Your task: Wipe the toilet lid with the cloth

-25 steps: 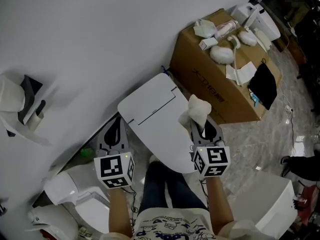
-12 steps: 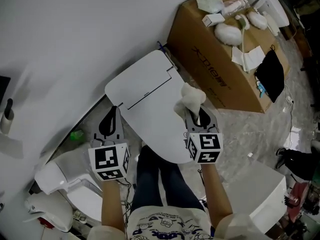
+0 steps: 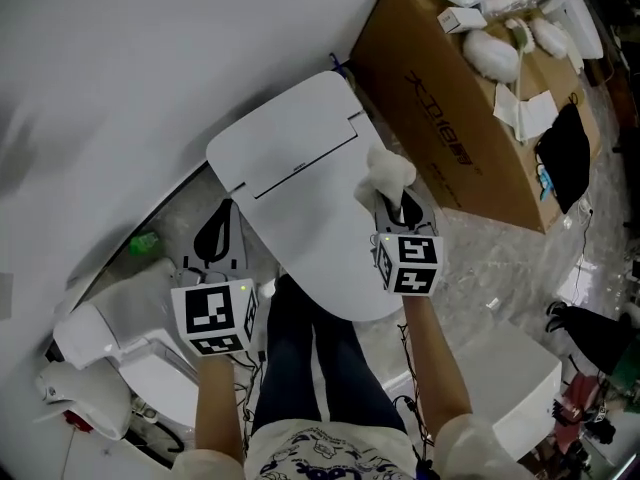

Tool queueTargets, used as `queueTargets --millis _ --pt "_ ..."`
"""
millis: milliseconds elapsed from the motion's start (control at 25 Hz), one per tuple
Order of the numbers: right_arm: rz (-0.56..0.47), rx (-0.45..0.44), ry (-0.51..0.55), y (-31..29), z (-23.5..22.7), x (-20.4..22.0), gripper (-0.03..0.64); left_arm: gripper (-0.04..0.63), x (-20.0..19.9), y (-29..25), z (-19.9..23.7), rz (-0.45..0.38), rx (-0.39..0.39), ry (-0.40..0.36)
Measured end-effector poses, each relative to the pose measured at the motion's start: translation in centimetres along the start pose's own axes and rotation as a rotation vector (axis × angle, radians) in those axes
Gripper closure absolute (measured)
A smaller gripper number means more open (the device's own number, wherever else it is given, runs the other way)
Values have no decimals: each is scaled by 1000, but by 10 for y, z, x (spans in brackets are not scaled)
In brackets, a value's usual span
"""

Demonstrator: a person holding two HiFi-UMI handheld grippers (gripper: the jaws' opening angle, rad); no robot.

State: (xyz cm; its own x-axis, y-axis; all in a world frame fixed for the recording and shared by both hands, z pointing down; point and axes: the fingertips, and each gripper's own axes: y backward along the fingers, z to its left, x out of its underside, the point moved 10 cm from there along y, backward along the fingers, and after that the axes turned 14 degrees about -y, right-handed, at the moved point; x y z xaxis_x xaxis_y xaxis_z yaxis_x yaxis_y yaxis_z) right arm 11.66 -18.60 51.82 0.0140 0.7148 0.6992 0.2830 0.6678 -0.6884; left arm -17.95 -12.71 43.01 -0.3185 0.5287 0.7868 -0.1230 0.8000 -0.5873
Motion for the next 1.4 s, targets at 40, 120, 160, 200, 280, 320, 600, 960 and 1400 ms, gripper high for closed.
queueTargets --millis 40,120,160,200,280,320,600,960,1400 --pt "7 0 3 -8 -2 2 502 586 4 -1 0 5 -2 4" --pt "25 -2 -3 -24 -7 7 502 586 11 -4 2 15 -8 12" --pt "36 -3 -12 -32 -10 10 502 586 15 -5 2 21 -11 16" --pt "48 -1 -23 -40 -13 13 502 586 18 -6 2 25 -13 19" --pt "70 10 -44 -55 -20 18 502 586 24 -7 3 32 -15 23" --pt "79 16 -54 -63 -23 19 502 586 26 -8 3 35 -15 23" --pt "139 32 21 -116 -33 18 502 586 42 -14 7 62 -18 31" --pt "242 39 128 -172 -35 27 502 586 62 -21 3 88 3 31" --pt "313 18 226 -195 -40 37 505 586 69 -30 -15 106 51 41"
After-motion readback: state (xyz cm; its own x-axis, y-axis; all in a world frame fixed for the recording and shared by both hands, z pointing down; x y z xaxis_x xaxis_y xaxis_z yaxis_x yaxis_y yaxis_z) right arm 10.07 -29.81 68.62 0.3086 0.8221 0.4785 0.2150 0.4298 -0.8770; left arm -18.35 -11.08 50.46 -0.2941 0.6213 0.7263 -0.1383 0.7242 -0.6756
